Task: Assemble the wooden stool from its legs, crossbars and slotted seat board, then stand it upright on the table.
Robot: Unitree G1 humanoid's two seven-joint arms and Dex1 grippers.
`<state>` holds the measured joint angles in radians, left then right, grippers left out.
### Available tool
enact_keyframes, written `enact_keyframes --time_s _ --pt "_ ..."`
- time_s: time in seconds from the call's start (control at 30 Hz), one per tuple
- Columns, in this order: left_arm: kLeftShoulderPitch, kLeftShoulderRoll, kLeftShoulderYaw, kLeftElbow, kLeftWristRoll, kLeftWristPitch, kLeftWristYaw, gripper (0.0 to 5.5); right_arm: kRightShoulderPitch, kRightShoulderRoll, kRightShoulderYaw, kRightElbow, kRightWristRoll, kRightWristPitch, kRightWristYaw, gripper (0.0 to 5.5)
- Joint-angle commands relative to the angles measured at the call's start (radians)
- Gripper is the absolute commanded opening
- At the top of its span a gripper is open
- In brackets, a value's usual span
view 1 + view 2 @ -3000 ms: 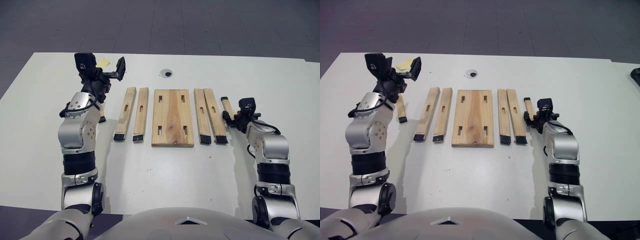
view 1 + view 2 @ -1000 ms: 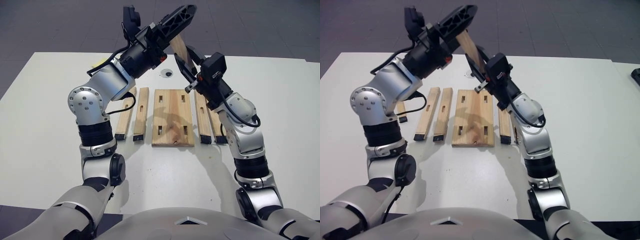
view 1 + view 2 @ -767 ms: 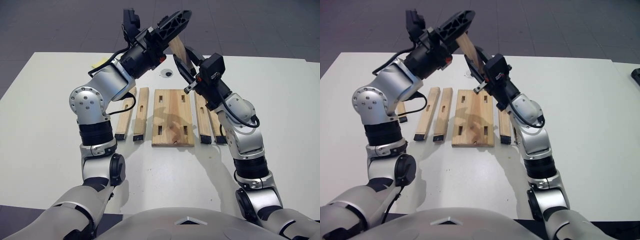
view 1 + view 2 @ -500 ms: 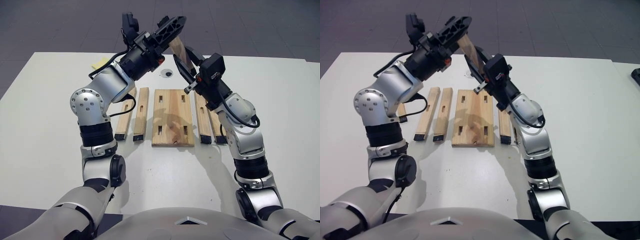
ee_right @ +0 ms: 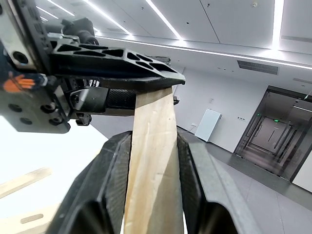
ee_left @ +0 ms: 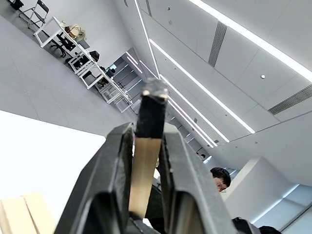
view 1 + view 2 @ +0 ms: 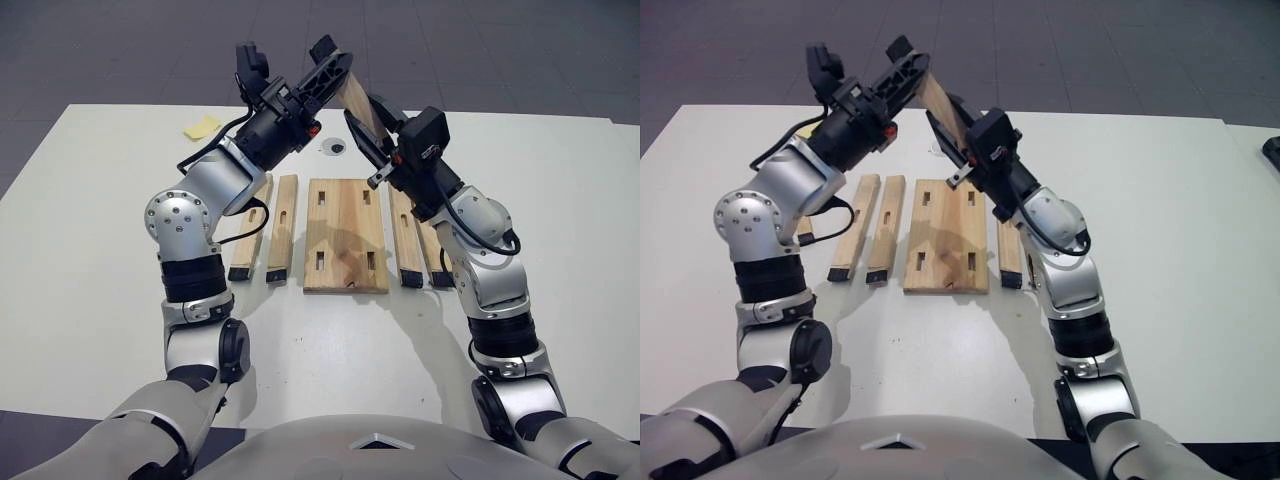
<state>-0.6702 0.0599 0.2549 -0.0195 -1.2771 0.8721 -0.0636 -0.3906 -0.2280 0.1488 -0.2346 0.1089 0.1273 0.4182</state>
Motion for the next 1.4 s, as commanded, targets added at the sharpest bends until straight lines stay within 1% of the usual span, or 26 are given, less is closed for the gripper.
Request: enact_keyframes --time_s 0.03,0.13,0.23,0.3,0.33,0.47,0.57,0.67,0.8,0.9,0.97,1.03,1.07,1.1,1.17,1.27,1.4 --pt "0.002 0.009 -0.044 -0.032 0.095 -0.056 -0.061 0.54 -0.007 -0.008 -0.009 0.029 -0.023 0.028 -0.015 1.30" --pt "0.014 0.029 -0.092 -0.063 0.202 -0.098 -0.100 0.48 -0.010 -0.016 -0.001 0.048 -0.047 0.040 -0.025 1.30" --pt "0.021 0.030 -0.079 -0.076 0.208 -0.095 -0.101 0.44 -0.013 -0.027 0.012 0.078 -0.084 0.051 -0.038 1.30" --pt "0.031 0.044 -0.094 -0.103 0.256 -0.124 -0.121 0.44 -0.016 -0.034 0.020 0.100 -0.110 0.059 -0.046 1.30" --pt "0.035 0.050 -0.103 -0.112 0.281 -0.137 -0.131 0.44 -0.017 -0.037 0.023 0.110 -0.123 0.062 -0.050 1.68" --pt "0.047 0.087 -0.140 -0.125 0.403 -0.200 -0.171 0.42 -0.022 -0.073 0.068 0.171 -0.224 0.073 -0.055 2.30" --pt "0.047 0.078 -0.114 -0.105 0.438 -0.248 -0.171 0.42 -0.009 -0.092 0.104 0.206 -0.283 0.061 -0.051 2.72" --pt "0.058 0.088 -0.081 -0.104 0.481 -0.299 -0.154 0.42 0.027 -0.106 0.097 0.189 -0.285 0.067 -0.037 3.13" --pt "0.157 0.169 -0.010 -0.172 0.560 -0.338 -0.120 0.42 0.068 -0.133 0.016 0.154 -0.285 0.087 -0.075 3.64" --pt "0.267 0.213 -0.003 -0.246 0.639 -0.352 -0.094 0.42 0.057 -0.098 -0.084 0.140 -0.277 0.151 -0.180 4.14" --pt "0.356 0.203 -0.002 -0.290 0.673 -0.353 -0.064 0.42 0.051 -0.050 -0.152 0.129 -0.259 0.193 -0.266 4.36" --pt "0.428 0.205 -0.034 -0.316 0.741 -0.375 -0.052 0.42 0.050 -0.010 -0.195 0.115 -0.246 0.217 -0.330 4.72" --pt "0.450 0.198 -0.051 -0.312 0.768 -0.391 -0.051 0.42 0.049 0.007 -0.215 0.106 -0.239 0.222 -0.358 4.96" --pt "0.463 0.184 -0.062 -0.296 0.786 -0.408 -0.051 0.42 0.043 0.027 -0.238 0.098 -0.227 0.227 -0.387 5.04" --pt "0.485 0.160 -0.082 -0.265 0.820 -0.439 -0.050 0.42 0.013 0.063 -0.286 0.098 -0.200 0.238 -0.445 5.38" --pt "0.507 0.131 -0.101 -0.237 0.857 -0.479 -0.045 0.42 -0.026 0.097 -0.333 0.100 -0.166 0.247 -0.499 5.40" --pt "0.530 0.109 -0.123 -0.193 0.914 -0.530 -0.041 0.42 -0.039 0.111 -0.339 0.096 -0.163 0.240 -0.532 5.40"
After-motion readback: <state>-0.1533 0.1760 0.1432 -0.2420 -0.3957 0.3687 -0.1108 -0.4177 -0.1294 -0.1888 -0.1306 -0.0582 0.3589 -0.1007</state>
